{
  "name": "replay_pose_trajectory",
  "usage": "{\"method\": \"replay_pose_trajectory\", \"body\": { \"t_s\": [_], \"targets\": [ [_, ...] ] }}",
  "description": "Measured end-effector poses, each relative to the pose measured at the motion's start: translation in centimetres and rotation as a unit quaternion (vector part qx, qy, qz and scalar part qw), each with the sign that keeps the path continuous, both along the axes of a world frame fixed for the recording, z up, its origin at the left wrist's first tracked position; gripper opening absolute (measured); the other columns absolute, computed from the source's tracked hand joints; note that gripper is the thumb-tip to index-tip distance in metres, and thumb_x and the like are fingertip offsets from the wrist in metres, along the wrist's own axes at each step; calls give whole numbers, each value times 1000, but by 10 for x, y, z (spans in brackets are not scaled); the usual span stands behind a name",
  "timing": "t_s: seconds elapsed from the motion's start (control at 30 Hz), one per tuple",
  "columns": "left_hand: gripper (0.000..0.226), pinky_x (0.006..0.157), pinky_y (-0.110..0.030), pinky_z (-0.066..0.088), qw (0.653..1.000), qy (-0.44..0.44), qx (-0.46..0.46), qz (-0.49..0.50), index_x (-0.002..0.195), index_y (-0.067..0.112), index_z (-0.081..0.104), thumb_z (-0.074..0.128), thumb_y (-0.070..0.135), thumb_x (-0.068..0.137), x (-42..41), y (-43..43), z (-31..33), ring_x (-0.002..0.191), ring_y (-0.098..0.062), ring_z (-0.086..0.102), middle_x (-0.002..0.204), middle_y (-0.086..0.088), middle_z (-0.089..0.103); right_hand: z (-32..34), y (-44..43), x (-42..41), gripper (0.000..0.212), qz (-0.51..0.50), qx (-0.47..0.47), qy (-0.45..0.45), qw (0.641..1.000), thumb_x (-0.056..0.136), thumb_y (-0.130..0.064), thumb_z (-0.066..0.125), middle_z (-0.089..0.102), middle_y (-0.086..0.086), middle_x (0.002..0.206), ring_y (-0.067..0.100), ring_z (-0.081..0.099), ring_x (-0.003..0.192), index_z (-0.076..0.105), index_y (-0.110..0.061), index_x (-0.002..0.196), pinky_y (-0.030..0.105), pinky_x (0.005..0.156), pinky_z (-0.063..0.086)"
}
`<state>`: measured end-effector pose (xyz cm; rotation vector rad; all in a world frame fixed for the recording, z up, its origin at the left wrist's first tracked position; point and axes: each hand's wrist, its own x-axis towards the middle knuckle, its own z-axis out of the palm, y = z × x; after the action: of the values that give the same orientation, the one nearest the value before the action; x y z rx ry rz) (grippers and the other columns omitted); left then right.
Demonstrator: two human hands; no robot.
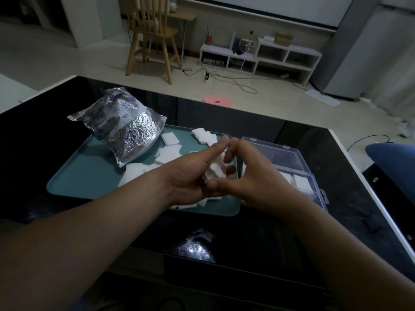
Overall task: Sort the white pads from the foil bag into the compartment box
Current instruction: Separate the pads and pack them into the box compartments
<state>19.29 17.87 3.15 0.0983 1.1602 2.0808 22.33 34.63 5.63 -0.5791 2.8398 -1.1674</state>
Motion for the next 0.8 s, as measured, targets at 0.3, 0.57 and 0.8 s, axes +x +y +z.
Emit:
{"method": "replay_pose_trajectory", "body": {
  "t_s": [0.3, 0.57, 0.8],
  "targets": [
    [57, 109, -40, 44, 1000, -26, 12, -7, 102, 15, 67, 60, 70, 88, -1, 16, -3, 117, -24, 58, 121, -11, 57, -3, 9, 3, 45, 40, 14, 12, 999, 79, -29, 89, 59, -8, 105, 0, 56, 89, 54, -23, 106, 14, 74, 50],
    [72, 96, -37, 51, 999, -50, -3, -18, 100, 11, 70, 57, 80, 82, -1, 31, -1, 98, -24, 69, 101, -8, 69, -15, 16, 2, 51, 32, 60, 66, 995, 77, -44, 88, 56, -15, 103, 4, 53, 92, 51, -27, 108, 20, 75, 49],
    [64, 68, -28, 60, 998, -44, 51, -18, 111, 7, 63, 40, 66, 99, 4, 50, 3, 85, -18, 75, 95, -6, 74, -13, 31, -5, 44, 21, 43, 46, 998, 80, -31, 84, 57, -5, 106, 11, 55, 92, 52, -21, 108, 40, 80, 53]
  ]
}}
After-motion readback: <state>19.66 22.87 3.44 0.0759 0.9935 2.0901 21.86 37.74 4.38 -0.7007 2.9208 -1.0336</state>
